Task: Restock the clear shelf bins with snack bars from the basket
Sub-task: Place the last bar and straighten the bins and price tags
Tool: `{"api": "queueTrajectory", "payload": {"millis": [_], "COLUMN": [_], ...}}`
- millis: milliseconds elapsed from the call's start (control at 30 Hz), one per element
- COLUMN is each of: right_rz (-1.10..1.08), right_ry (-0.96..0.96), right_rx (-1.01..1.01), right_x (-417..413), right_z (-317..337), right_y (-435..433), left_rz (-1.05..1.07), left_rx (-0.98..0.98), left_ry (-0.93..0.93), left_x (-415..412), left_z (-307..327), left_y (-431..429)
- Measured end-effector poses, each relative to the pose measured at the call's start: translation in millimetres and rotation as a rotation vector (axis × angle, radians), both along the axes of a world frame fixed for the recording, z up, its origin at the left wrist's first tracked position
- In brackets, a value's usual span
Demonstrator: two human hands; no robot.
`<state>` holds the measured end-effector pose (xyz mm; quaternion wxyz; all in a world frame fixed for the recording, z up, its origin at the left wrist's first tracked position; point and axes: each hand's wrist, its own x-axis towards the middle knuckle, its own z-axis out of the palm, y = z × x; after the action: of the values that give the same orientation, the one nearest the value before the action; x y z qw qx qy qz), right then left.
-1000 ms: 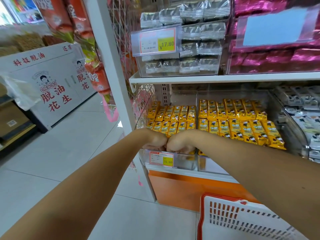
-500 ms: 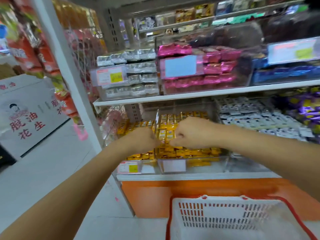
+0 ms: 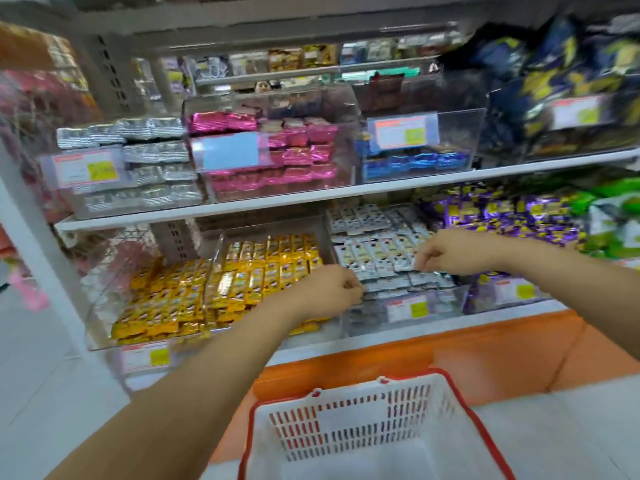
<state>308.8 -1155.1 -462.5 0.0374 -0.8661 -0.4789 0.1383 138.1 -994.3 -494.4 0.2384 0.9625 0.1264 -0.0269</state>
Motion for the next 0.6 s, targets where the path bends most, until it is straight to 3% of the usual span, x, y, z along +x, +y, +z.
{"api": "queueTrajectory", "payload": {"millis": [200, 300, 467, 600], "right_rz": [-0.032, -0.07, -0.082, -0.058], "right_ry": [0.187, 0.253, 0.309, 0.364], "right_rx": [0.027, 0.006, -0.147, -0.181], "right_x": [13, 10, 22, 23], "right_z": [-45, -59, -71, -83], "right_y": [21, 40, 61, 67], "left_rz": [0.091, 0.119, 0.033, -0.079], "left_rx": [-0.035, 0.054, -0.056, 0.106], "left_ry": [0.186, 0.235, 0.512, 0.712], "left_x": [61, 81, 104, 114], "left_z": [-31, -38, -40, -43], "left_y": [-12, -12, -6, -8]}}
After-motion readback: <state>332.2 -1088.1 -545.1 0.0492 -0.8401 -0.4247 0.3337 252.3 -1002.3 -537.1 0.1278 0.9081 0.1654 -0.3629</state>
